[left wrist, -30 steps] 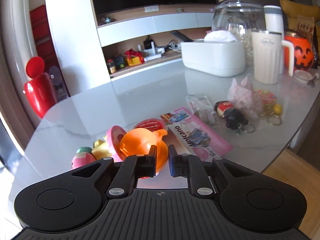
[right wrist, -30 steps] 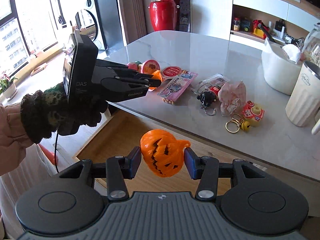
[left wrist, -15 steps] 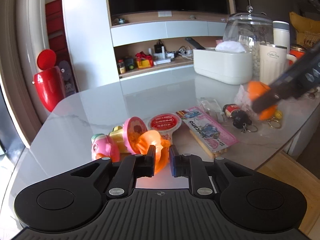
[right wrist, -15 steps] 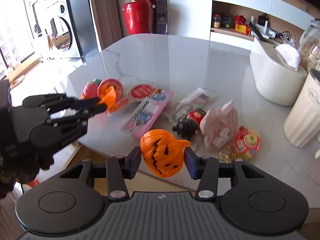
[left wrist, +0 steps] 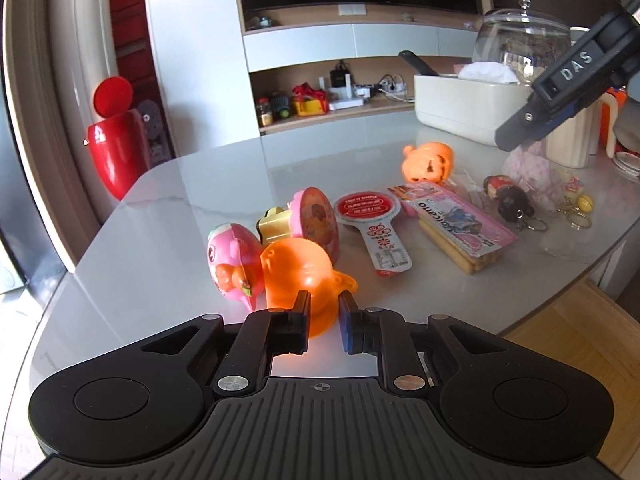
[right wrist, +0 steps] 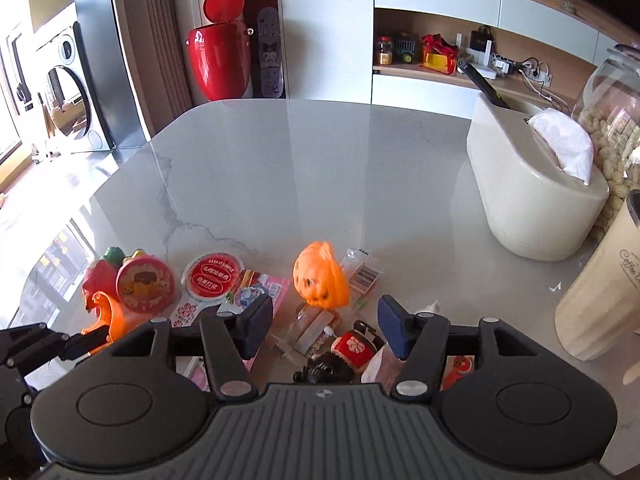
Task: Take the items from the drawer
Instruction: 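Release the pumpkin shell and jack-o-lantern on the countertop, opening both tools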
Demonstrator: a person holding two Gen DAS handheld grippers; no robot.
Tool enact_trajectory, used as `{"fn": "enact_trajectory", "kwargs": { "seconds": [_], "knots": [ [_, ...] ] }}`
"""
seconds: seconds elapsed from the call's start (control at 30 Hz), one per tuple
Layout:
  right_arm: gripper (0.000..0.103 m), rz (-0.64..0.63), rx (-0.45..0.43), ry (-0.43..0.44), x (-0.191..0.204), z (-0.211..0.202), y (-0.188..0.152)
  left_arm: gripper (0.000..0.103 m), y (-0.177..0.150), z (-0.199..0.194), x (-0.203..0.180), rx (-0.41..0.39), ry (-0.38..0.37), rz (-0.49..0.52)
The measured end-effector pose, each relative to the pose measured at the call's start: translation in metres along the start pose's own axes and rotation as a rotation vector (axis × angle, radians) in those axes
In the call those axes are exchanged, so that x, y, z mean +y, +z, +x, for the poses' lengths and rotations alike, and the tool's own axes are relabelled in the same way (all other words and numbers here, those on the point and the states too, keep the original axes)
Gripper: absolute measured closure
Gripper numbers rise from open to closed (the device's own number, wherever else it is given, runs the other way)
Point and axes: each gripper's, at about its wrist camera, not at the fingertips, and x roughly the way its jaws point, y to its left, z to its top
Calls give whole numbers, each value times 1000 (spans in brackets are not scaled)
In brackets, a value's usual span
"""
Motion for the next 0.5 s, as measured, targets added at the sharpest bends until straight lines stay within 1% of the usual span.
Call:
{"fn": "enact_trajectory", "kwargs": {
  "seconds": [0.1,0.17,0.2,0.37,0.5],
  "knots": [
    [42,0,-8,14,-4,-30,-25,84,2,-12,-1,-23,-45,-33],
    [34,-13,-7,15,-5,-52,-47,84,3,-19,2,-31,-68,-85],
    [33,-20,-5,21,-5,-61,-57,84,3,-21,3,-30,-66,-107],
    [26,-1,-12,15,-15,-101,-109,84,-1,-35,10,-12,-7,-174],
    [25,38,-47,-5,-27,-123,-135,85,-2,-54,18,-21,55,-218]
  ]
}}
